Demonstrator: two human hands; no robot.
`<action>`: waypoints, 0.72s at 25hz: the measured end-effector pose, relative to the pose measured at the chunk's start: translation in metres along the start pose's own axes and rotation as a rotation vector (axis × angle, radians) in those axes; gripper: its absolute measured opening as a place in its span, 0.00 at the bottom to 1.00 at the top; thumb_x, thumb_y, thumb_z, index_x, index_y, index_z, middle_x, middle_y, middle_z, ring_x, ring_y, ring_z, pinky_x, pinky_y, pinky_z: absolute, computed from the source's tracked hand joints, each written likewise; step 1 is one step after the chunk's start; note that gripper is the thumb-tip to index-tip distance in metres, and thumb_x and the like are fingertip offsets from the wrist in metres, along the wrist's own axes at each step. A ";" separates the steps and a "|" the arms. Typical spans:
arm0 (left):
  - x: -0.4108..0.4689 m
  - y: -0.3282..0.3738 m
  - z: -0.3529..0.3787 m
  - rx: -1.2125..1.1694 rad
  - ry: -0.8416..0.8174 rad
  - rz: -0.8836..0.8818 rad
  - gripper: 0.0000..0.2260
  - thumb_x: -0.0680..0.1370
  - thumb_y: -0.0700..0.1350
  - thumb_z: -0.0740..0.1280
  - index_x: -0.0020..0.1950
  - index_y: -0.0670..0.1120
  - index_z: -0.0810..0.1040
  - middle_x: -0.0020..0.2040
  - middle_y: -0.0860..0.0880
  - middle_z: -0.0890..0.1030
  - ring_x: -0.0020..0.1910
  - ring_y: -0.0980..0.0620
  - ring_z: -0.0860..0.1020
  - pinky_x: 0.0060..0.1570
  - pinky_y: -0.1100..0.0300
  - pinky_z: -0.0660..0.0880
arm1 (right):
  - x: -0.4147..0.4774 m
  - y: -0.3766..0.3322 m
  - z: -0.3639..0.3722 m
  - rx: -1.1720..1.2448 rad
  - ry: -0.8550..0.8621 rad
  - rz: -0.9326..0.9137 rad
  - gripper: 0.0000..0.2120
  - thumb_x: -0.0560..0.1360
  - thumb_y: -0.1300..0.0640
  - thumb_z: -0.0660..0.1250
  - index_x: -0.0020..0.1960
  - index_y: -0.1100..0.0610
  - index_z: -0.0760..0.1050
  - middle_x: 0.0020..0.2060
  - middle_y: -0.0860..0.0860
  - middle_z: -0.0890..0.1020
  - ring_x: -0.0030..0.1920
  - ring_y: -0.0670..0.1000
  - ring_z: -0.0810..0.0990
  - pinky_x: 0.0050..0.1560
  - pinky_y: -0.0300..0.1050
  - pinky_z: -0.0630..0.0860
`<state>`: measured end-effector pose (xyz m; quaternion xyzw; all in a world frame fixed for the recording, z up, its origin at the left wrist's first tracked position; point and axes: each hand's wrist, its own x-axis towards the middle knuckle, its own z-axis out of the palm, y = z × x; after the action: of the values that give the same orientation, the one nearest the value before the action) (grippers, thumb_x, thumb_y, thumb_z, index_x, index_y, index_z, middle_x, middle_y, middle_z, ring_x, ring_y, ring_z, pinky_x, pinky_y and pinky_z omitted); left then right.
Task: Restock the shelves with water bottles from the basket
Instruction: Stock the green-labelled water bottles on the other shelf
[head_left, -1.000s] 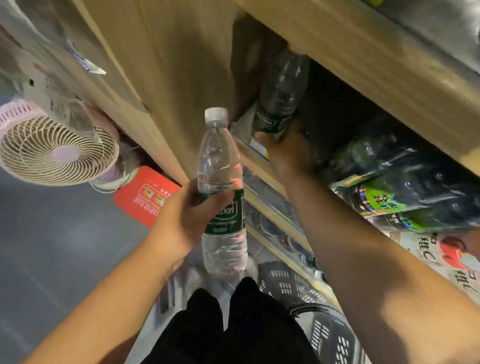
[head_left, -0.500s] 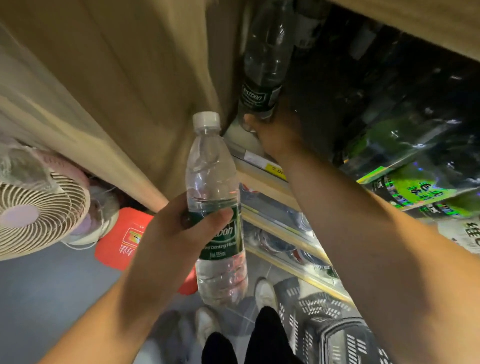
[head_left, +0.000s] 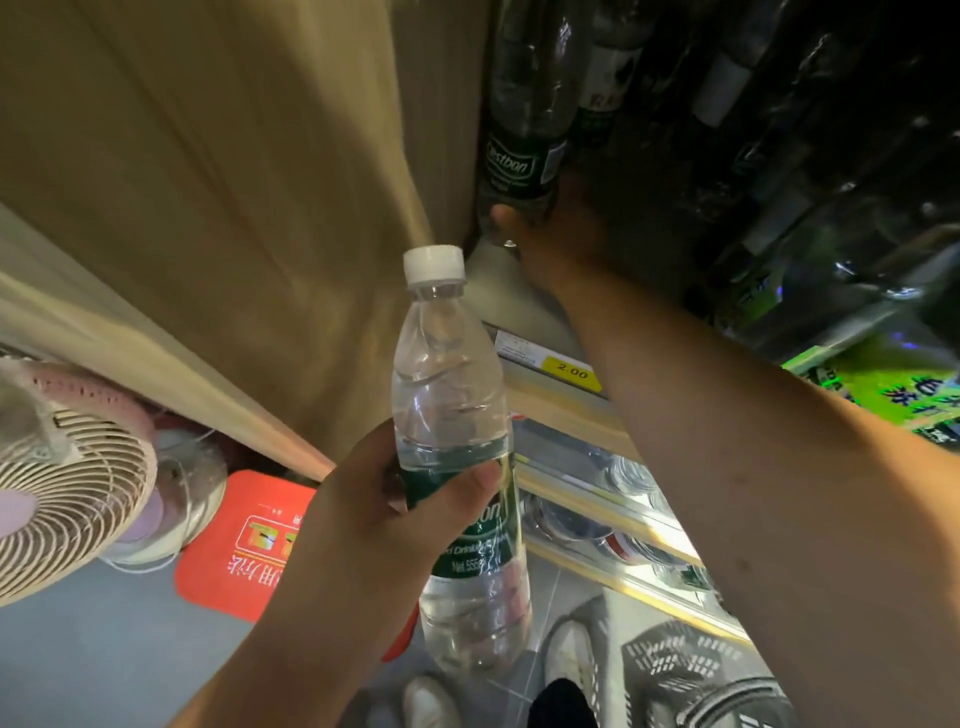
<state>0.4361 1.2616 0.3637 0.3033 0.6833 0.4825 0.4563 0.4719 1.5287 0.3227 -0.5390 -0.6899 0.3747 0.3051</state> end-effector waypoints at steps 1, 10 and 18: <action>0.001 0.000 0.000 0.007 -0.014 0.015 0.13 0.65 0.58 0.71 0.49 0.64 0.80 0.42 0.58 0.85 0.43 0.61 0.83 0.40 0.67 0.73 | 0.003 0.000 0.000 0.015 -0.005 -0.002 0.32 0.72 0.53 0.73 0.72 0.57 0.64 0.68 0.54 0.74 0.67 0.54 0.72 0.61 0.39 0.67; 0.010 0.011 0.000 0.044 0.047 0.054 0.05 0.71 0.52 0.73 0.46 0.55 0.81 0.40 0.57 0.85 0.41 0.60 0.83 0.38 0.66 0.75 | -0.002 0.005 -0.007 0.034 -0.023 0.008 0.29 0.74 0.57 0.70 0.73 0.54 0.64 0.67 0.52 0.75 0.65 0.52 0.73 0.57 0.34 0.66; 0.041 0.057 0.017 -0.015 -0.001 0.151 0.11 0.70 0.51 0.74 0.52 0.56 0.81 0.45 0.58 0.85 0.44 0.61 0.83 0.39 0.68 0.77 | -0.102 -0.012 -0.059 0.606 0.123 0.058 0.06 0.73 0.59 0.69 0.47 0.52 0.80 0.42 0.51 0.84 0.44 0.51 0.82 0.51 0.46 0.78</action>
<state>0.4338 1.3227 0.4011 0.3506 0.6546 0.5206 0.4214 0.5384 1.4395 0.3625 -0.4645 -0.5114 0.5386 0.4822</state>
